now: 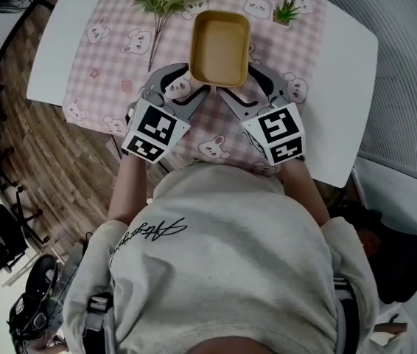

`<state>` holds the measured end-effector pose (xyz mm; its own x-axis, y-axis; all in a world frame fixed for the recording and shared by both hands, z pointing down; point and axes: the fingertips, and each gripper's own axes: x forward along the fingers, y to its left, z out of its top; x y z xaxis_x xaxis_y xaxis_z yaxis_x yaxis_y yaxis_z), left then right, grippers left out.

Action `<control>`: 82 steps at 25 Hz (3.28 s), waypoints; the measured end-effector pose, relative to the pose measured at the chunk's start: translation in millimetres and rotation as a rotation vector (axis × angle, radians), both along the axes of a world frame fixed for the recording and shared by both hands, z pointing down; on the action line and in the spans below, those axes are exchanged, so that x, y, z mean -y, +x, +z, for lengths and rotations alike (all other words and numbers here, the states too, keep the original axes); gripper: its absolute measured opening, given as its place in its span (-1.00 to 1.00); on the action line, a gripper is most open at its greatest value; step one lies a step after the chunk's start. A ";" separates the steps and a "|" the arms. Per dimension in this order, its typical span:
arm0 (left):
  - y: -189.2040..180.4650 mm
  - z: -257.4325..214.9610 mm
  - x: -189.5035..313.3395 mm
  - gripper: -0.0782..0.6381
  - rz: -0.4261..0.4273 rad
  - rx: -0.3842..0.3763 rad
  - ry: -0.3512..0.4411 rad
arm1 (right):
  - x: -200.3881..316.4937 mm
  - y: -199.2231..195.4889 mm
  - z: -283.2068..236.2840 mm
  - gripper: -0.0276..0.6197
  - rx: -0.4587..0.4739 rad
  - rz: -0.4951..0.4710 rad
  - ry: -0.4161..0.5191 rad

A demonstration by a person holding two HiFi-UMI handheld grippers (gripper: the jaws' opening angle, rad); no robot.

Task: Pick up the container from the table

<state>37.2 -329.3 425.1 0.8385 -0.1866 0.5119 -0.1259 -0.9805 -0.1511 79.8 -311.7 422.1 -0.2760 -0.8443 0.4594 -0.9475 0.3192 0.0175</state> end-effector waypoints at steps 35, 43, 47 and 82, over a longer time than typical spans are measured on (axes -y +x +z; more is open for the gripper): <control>19.4 -99.1 5.3 -0.20 0.015 -0.164 0.076 | 4.9 21.9 -100.4 0.00 0.014 -0.011 0.164; 19.1 -118.0 6.3 -0.20 0.021 -0.194 0.092 | 5.5 22.0 -119.2 -0.01 0.015 -0.006 0.193; 19.6 -127.7 6.7 -0.20 0.022 -0.205 0.112 | 5.8 22.5 -128.7 -0.01 0.014 -0.003 0.209; 18.1 -153.8 5.0 -0.20 0.023 -0.248 0.132 | 3.7 21.2 -156.1 0.00 -0.003 -0.004 0.259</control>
